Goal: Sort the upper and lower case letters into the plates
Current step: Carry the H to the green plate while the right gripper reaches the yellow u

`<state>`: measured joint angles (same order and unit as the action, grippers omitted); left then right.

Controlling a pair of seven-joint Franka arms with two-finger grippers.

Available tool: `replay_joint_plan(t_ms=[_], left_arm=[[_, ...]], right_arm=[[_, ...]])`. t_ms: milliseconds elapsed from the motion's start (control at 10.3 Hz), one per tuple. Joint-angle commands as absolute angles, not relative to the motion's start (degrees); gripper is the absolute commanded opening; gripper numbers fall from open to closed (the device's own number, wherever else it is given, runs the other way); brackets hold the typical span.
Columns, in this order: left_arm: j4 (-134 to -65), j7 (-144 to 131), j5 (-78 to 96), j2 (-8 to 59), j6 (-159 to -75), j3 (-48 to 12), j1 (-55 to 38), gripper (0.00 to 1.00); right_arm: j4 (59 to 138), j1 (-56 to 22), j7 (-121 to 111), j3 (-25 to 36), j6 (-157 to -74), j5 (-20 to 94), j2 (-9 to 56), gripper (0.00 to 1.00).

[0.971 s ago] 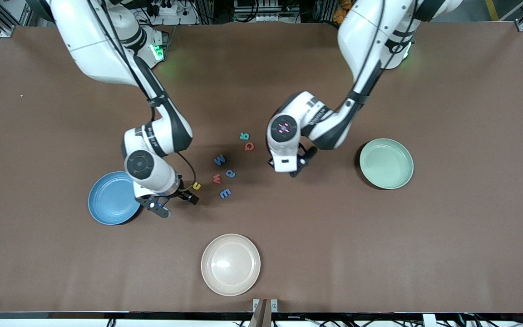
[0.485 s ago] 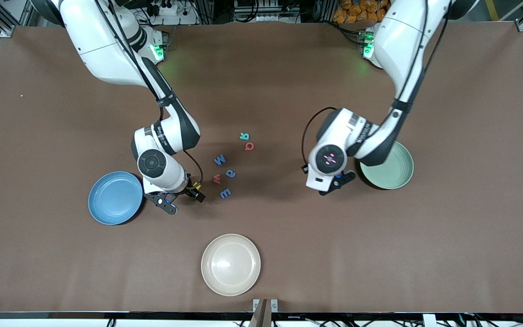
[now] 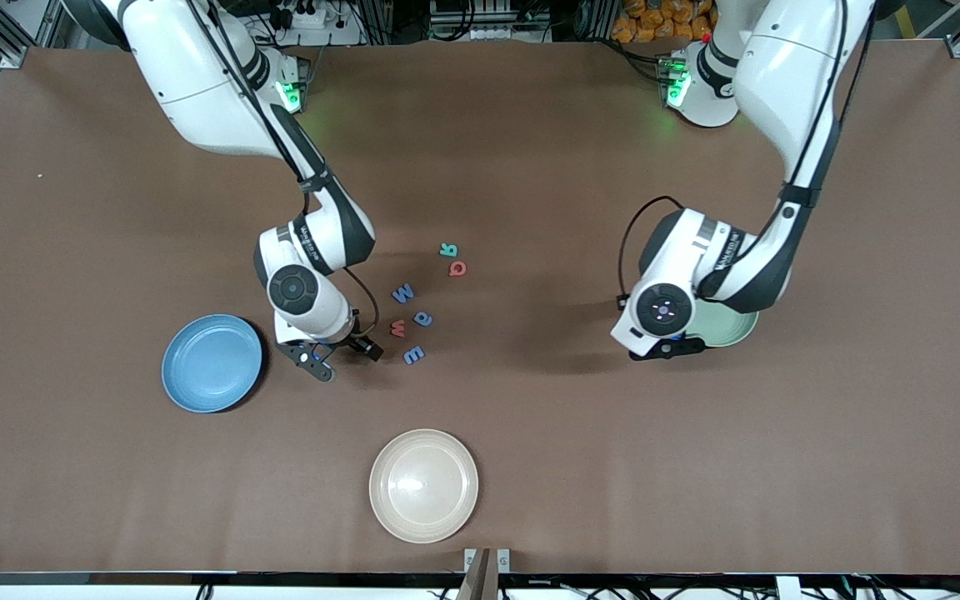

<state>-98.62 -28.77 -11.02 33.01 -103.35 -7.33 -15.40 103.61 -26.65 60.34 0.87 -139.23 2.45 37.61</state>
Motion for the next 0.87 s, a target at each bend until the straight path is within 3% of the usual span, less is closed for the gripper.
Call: replay_joint_plan(t_ms=[0, 388, 485, 582, 679, 777], left_arm=[[-105.6, -19.6, -16.8, 29.3, -105.0, -8.2, -8.8, 0.28], [-109.8, -15.4, -16.5, 29.7, -112.4, -8.3, -5.7, 0.3], [-110.1, -15.4, -16.5, 29.8, -113.7, -8.3, -5.7, 0.39], [-110.3, -15.9, -16.4, 29.8, -113.8, -8.3, -5.8, 0.41], [-110.2, -16.3, -16.4, 30.0, -113.9, -8.3, -6.1, 0.57], [-110.1, -17.5, -15.8, 29.9, -113.7, -8.3, -6.4, 0.67]], right_arm=[[105.2, -28.0, 63.0, 1.2, -139.4, 2.4, 35.9, 1.0], [105.7, -27.2, 62.1, 1.4, -140.3, 2.0, 35.9, 1.0], [105.6, -27.1, 62.1, 1.4, -140.8, 2.0, 35.9, 1.0], [105.7, -26.5, 62.0, 1.3, -142.1, 2.0, 36.2, 1.0], [105.7, -26.5, 61.9, 1.3, -142.9, 2.0, 36.6, 1.0], [105.7, -26.5, 61.7, 1.3, -142.9, 2.0, 36.6, 1.0]])
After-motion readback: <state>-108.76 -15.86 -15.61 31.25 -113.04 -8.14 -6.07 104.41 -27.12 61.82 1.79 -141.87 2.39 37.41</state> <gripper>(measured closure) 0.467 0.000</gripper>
